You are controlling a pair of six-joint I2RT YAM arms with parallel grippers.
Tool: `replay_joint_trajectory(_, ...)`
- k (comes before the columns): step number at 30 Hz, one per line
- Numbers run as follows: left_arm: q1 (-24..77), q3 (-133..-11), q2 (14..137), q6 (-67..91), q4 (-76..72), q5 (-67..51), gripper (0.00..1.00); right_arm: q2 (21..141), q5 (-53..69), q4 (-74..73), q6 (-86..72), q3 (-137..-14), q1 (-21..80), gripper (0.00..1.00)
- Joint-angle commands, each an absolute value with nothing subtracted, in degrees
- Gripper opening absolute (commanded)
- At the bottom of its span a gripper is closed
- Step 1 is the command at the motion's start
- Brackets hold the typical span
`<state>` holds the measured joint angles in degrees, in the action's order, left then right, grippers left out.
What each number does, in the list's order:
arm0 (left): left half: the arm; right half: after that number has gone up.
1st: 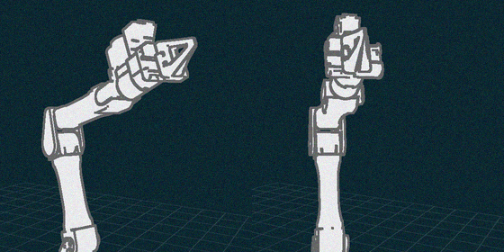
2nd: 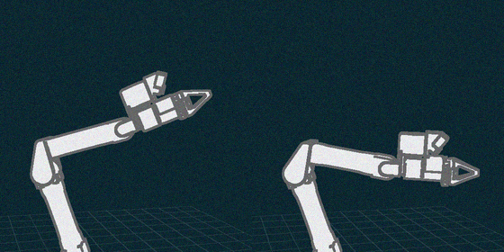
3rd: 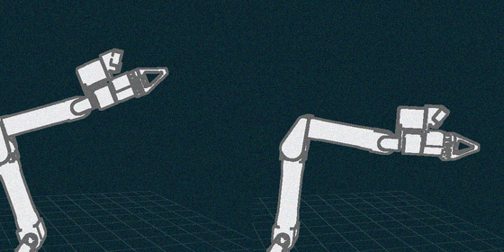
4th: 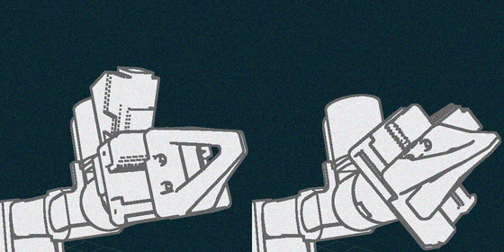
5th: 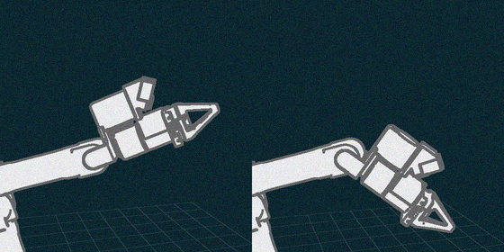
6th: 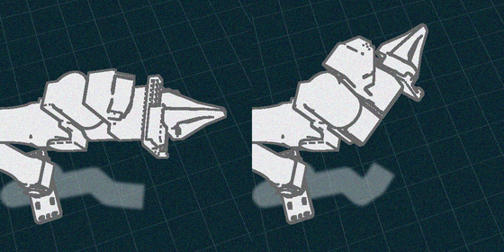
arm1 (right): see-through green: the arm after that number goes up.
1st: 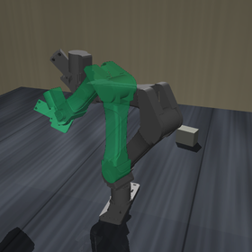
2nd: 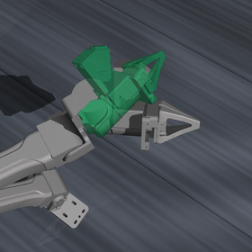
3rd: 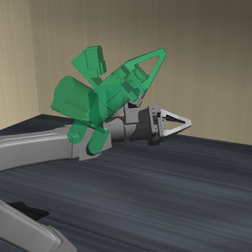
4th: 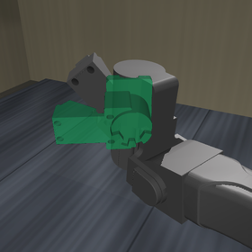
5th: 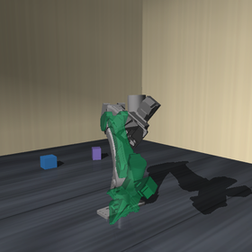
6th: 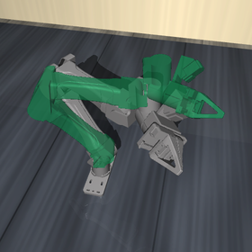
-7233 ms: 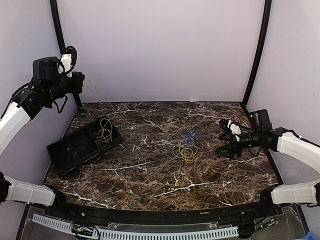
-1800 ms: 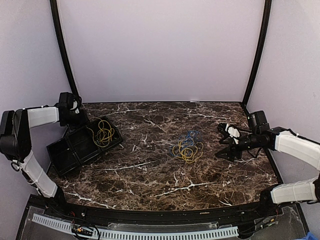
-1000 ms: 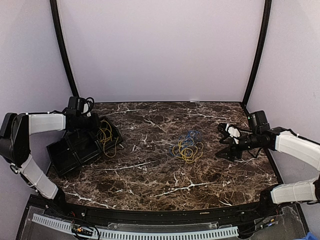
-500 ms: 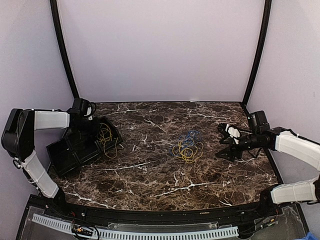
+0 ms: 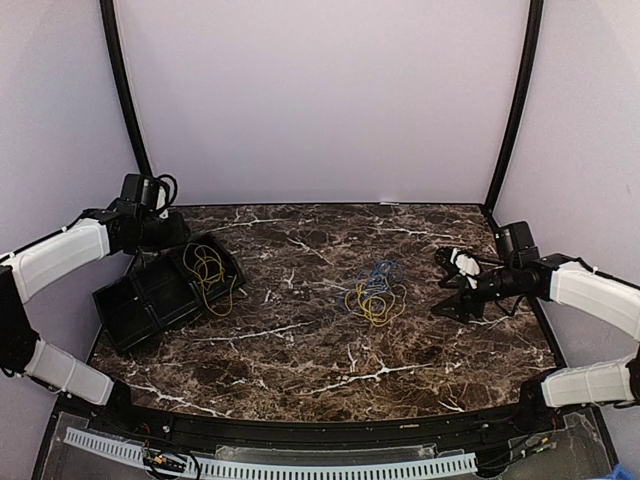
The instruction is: Untangle the cables
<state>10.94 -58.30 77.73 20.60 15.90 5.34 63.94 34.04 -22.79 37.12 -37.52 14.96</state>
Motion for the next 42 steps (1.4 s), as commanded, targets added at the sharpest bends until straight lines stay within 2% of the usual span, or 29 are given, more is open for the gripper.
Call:
replay_joint_trajectory(1, 18.32, -55.47, 72.77, 22.79, 22.56, 7.75, 0.41, 64.78, 34.37, -22.58, 37.79, -39.18, 14.84, 0.75)
replay_joint_trajectory(10, 32.76, -45.47, 71.94, 38.68, 23.89, 16.55, 0.43, 65.24, 34.67, -22.98, 38.15, -39.34, 14.85, 0.75)
replay_joint_trajectory(17, 34.70, -38.27, 74.58, 46.75, 17.15, 16.12, 0.44, 65.39, 34.95, -23.20, 38.23, -39.38, 14.85, 0.75)
replay_joint_trajectory(26, 34.72, -34.78, 78.70, 47.96, 7.53, 17.29, 0.40, 65.31, 34.98, -23.38, 38.23, -39.38, 14.85, 0.75)
replay_joint_trajectory(30, 34.72, -35.14, 81.22, 47.30, 5.55, 17.52, 0.33, 65.34, 34.99, -23.38, 38.15, -39.38, 14.85, 0.75)
replay_joint_trajectory(38, 34.72, -37.72, 81.24, 44.31, 5.43, 19.56, 0.04, 65.38, 34.73, -23.30, 38.15, -39.38, 14.85, 0.75)
replay_joint_trajectory(40, 34.72, -39.04, 80.38, 43.30, 6.62, 19.89, 0.00, 65.41, 34.72, -23.28, 38.14, -39.40, 14.81, 0.75)
replay_joint_trajectory(42, 34.72, -41.24, 79.50, 41.89, 7.88, 20.35, 0.00, 65.54, 34.72, -23.36, 38.18, -39.37, 14.84, 0.75)
